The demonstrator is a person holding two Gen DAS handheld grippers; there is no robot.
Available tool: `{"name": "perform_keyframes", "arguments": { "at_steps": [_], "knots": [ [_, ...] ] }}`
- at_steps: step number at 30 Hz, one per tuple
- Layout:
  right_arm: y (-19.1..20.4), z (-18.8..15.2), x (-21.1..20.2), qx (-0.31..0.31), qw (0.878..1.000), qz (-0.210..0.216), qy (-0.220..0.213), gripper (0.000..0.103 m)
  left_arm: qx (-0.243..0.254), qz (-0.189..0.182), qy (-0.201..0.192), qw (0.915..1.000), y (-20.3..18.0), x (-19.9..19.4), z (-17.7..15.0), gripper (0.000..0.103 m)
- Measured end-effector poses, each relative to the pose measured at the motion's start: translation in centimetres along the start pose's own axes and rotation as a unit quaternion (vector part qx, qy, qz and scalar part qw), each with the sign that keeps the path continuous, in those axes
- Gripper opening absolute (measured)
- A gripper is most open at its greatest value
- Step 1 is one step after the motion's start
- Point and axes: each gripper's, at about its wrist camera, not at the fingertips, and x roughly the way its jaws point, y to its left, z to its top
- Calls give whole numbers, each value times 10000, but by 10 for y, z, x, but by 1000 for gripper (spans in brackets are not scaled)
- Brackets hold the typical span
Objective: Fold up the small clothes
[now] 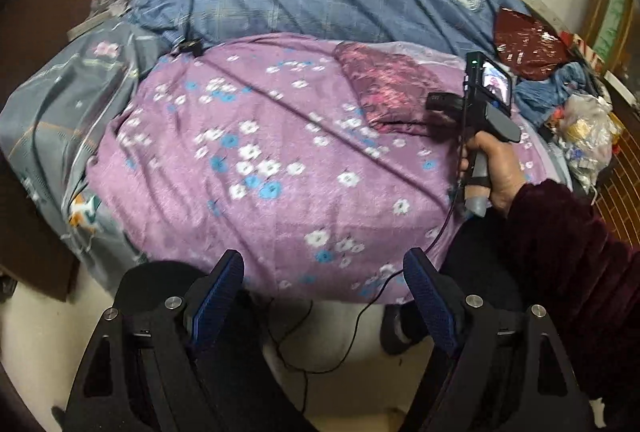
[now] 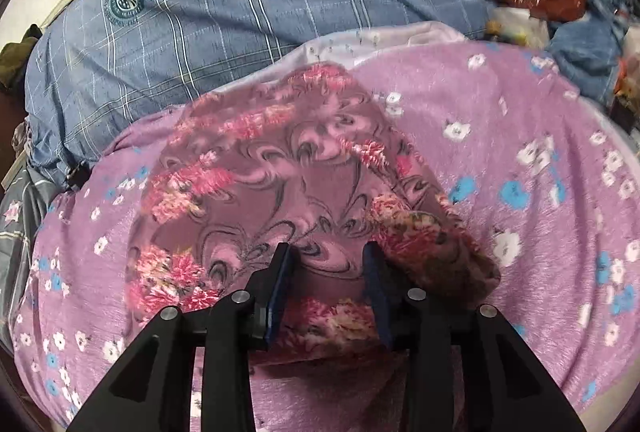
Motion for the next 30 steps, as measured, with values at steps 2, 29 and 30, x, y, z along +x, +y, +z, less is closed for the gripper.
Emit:
{"name": "perform_keyframes", "arguments": {
  "at_steps": [2,29,30],
  "knots": [
    [-2,0,-7,-150,9999,60,-53,38,65,-106,-18,9999,-6,9,9,83],
    [46,47,-175,-1925,9678,-969,-1303,49,610,944,-1393,9838,-64,55,110,83],
    [50,48,-175,-1955,9674,-941,-1304,49,590,952,-1396,9838,-61,55,112,83]
  ]
}}
